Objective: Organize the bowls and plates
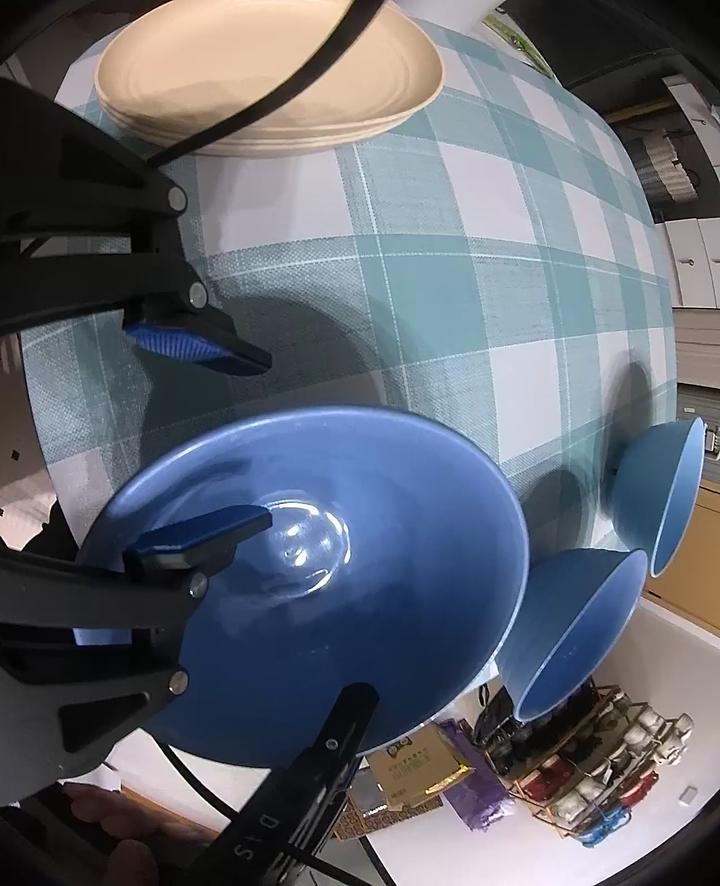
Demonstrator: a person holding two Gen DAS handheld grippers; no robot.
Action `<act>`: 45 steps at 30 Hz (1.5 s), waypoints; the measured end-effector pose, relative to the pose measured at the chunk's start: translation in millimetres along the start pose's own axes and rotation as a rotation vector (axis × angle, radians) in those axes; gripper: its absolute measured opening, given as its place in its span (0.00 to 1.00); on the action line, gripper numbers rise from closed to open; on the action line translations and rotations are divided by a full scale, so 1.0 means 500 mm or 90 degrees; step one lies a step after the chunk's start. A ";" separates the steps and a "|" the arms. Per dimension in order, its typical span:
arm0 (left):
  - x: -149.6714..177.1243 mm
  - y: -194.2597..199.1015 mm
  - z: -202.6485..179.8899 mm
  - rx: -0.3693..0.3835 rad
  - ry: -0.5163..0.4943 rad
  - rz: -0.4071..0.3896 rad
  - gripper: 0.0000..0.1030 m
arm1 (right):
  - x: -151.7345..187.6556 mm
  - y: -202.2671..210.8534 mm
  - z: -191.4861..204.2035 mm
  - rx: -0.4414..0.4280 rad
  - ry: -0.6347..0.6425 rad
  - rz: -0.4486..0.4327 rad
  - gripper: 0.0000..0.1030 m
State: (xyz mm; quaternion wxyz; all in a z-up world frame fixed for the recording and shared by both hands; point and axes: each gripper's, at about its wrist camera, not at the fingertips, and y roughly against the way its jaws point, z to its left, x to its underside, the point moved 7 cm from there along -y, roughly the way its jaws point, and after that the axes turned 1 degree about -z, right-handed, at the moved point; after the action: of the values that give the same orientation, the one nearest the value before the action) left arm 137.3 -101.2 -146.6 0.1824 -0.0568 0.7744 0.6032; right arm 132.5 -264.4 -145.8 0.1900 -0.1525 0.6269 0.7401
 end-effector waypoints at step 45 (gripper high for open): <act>-0.161 0.196 0.052 -0.128 -0.058 -0.457 1.00 | -0.089 0.131 0.040 -0.069 -0.001 -0.411 0.98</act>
State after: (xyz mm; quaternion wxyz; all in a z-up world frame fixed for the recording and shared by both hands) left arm 187.3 -60.9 -34.1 0.4100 -0.3150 0.6331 0.5761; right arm 140.8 -257.9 -64.6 0.4069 -0.3530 0.5054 0.6741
